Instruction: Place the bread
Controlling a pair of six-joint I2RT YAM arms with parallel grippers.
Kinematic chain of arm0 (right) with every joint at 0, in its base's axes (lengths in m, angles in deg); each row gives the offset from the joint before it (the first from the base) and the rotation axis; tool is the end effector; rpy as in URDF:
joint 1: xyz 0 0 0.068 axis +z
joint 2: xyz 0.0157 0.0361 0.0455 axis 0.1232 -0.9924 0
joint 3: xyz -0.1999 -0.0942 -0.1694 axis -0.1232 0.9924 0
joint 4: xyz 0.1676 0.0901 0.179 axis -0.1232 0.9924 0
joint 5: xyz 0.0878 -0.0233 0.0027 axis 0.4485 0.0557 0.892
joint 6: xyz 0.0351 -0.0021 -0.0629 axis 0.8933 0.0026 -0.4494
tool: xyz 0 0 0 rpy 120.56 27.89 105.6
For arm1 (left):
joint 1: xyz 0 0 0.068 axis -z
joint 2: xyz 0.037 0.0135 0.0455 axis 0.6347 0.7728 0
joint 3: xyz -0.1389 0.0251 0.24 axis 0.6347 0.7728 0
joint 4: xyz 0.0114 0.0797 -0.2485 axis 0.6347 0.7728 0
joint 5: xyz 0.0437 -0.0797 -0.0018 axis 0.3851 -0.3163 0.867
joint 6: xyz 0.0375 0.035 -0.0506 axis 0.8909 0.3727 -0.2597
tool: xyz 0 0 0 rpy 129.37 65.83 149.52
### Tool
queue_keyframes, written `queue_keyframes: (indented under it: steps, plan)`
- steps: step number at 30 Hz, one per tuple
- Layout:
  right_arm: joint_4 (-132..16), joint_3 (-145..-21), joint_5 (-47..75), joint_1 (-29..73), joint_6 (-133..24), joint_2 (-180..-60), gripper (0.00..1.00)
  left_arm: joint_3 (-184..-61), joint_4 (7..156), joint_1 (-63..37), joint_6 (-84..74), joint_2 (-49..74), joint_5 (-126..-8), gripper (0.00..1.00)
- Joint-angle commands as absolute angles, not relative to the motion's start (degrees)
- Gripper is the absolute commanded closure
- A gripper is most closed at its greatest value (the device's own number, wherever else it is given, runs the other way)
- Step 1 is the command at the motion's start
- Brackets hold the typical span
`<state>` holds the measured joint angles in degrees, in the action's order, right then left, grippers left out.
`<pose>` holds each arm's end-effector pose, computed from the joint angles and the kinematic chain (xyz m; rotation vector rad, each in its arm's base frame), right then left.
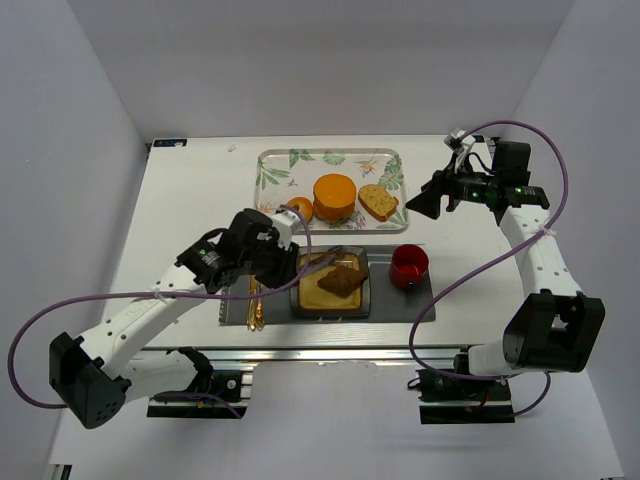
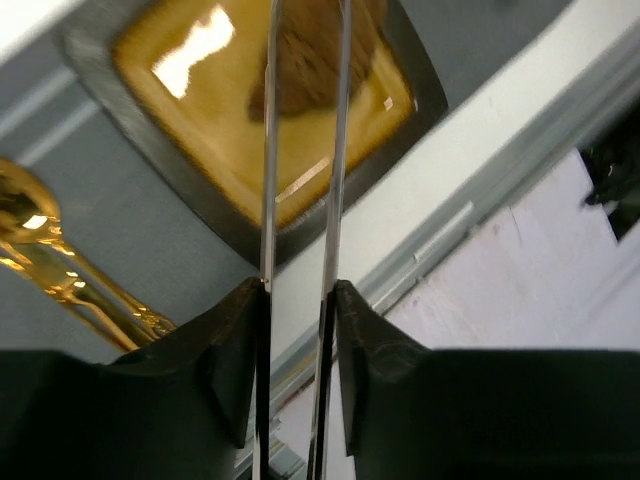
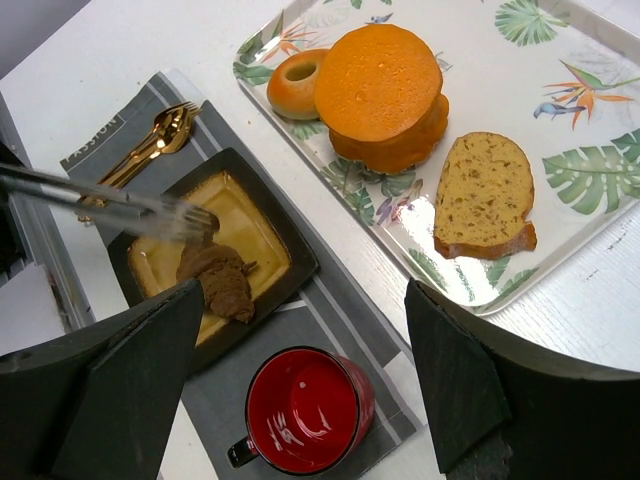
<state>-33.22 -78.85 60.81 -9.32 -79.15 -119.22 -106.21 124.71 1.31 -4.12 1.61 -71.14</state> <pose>0.3173 0.0361 0.3402 -0.7764 1.8261 0.7984 0.1732 -0.1659 0.2778 0.7437 2.4192 -0.6524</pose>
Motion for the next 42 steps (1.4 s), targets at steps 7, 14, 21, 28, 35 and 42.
queue_keyframes:
  steps: [7,14,21,28,35,42]
  plan:
    - [-34.9,-79.1,63.1,-9.5,-79.4,-118.3,0.13,-111.8,122.6,-20.4,0.8,-0.9,-63.5,0.77]
    - [-35.0,-78.6,63.7,-9.5,-79.9,-117.5,0.13,-99.4,104.3,-40.0,11.6,-0.2,-55.3,0.79]
    - [-34.6,-78.4,63.8,-9.6,-81.1,-116.4,0.13,-90.1,88.6,-48.4,15.7,8.5,-62.6,0.72]
    - [-34.1,-76.5,62.6,-9.7,-81.8,-114.8,0.11,-87.8,86.3,-48.4,13.3,14.5,-62.0,0.44]
    - [-34.6,-76.6,49.4,-9.6,-71.7,-117.0,0.11,-86.5,89.8,-48.4,10.4,11.4,-57.1,0.23]
    - [-33.4,-79.8,38.4,-9.5,-69.0,-119.0,0.11,-89.9,95.7,-48.4,7.7,3.8,-61.9,0.11]
